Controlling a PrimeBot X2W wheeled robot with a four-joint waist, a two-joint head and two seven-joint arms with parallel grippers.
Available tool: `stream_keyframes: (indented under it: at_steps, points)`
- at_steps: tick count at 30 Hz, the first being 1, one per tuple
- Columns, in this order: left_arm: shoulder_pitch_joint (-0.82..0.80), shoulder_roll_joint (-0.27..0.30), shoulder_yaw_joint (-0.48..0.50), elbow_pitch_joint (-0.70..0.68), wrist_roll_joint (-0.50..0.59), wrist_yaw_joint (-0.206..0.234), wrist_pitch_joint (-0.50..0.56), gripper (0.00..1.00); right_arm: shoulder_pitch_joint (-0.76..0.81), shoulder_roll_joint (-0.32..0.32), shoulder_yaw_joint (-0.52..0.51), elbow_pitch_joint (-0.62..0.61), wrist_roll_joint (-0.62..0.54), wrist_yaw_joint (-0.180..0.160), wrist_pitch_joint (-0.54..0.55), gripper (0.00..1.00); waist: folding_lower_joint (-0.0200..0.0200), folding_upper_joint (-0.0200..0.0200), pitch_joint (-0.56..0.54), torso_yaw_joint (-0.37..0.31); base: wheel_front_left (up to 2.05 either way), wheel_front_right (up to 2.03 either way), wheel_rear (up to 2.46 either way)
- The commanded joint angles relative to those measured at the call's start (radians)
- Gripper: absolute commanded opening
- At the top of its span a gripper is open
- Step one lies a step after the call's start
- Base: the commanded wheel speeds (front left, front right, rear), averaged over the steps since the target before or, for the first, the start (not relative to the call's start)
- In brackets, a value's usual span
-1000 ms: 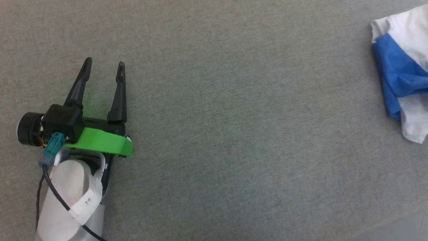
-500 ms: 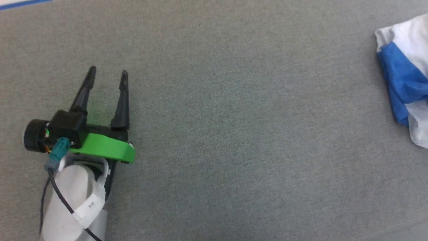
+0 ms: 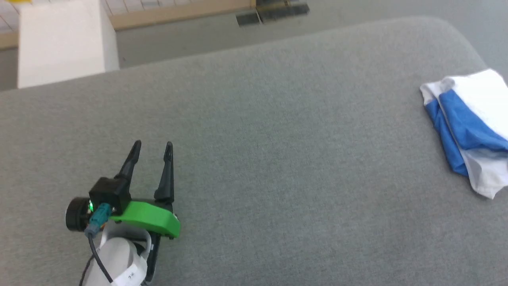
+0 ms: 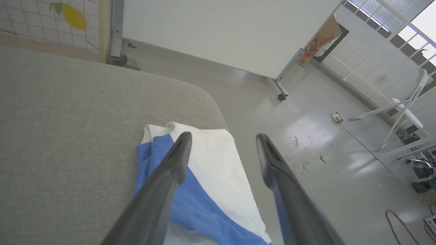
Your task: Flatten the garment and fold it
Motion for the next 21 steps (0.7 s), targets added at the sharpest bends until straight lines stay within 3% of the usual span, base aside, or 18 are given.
stream_keyframes:
  at_steps: [1, 10, 16, 21]
  points:
    - [0.018, -0.007, 0.001, 0.003, -0.008, 0.008, -0.008, 1.0, 0.036, 0.035, -0.013, -0.045, 0.037, -0.002, -0.029, 1.0, 0.0001, 0.0, -0.124, 0.064, 0.0, 0.0, 0.0]
    - [0.062, -0.032, -0.008, 0.041, -0.024, 0.015, -0.012, 1.0, 0.268, 0.252, -0.059, -0.365, 0.124, -0.002, -0.173, 1.0, 0.0001, 0.0, -0.225, 0.164, 0.0, 0.0, 0.0]
    - [0.087, -0.048, -0.014, 0.055, -0.033, 0.024, -0.012, 1.0, 0.405, 0.359, -0.034, -0.44, 0.137, -0.002, -0.229, 1.0, 0.0001, 0.0, -0.261, 0.22, 0.0, 0.0, 0.0]
    - [0.111, -0.054, -0.02, 0.064, -0.033, 0.022, -0.012, 1.0, 0.467, 0.385, 0.006, -0.442, 0.14, -0.002, -0.239, 1.0, 0.0001, 0.0, -0.279, 0.25, 0.0, 0.0, 0.0]
